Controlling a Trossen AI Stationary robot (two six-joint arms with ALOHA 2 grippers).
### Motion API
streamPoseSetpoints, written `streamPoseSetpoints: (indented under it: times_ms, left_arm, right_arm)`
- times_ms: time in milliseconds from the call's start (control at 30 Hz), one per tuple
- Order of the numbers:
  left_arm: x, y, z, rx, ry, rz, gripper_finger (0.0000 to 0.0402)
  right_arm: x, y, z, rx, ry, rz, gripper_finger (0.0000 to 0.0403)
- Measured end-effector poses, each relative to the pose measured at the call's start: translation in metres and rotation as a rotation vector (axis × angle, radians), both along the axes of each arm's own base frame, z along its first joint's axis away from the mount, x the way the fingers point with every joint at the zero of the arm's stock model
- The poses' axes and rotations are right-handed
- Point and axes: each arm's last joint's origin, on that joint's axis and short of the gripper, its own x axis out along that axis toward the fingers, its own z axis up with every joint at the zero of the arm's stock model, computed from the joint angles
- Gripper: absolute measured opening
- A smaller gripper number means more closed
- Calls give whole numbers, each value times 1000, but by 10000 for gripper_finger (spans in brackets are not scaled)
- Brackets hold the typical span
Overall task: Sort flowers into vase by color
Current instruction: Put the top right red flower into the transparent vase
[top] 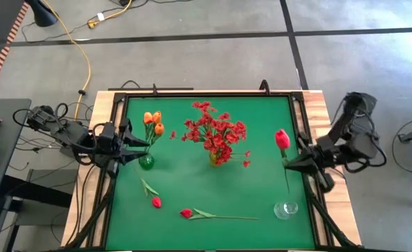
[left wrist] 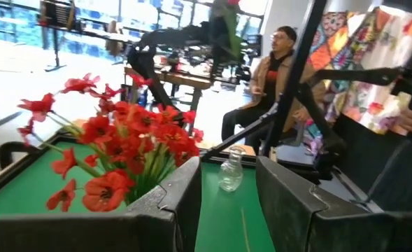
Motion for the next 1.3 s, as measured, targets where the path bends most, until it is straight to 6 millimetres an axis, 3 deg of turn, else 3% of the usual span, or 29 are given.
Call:
streamPoseSetpoints:
  times_ms: [533,1300]
  left_arm:
    - [0,4,0,-65,-5,137,123]
    - [0,5,2,-198,-24,160,123]
  right_arm:
    - [-32,43,-33,-40,29,-108,16]
    - [-29,79,-52,-157,29,-167,16]
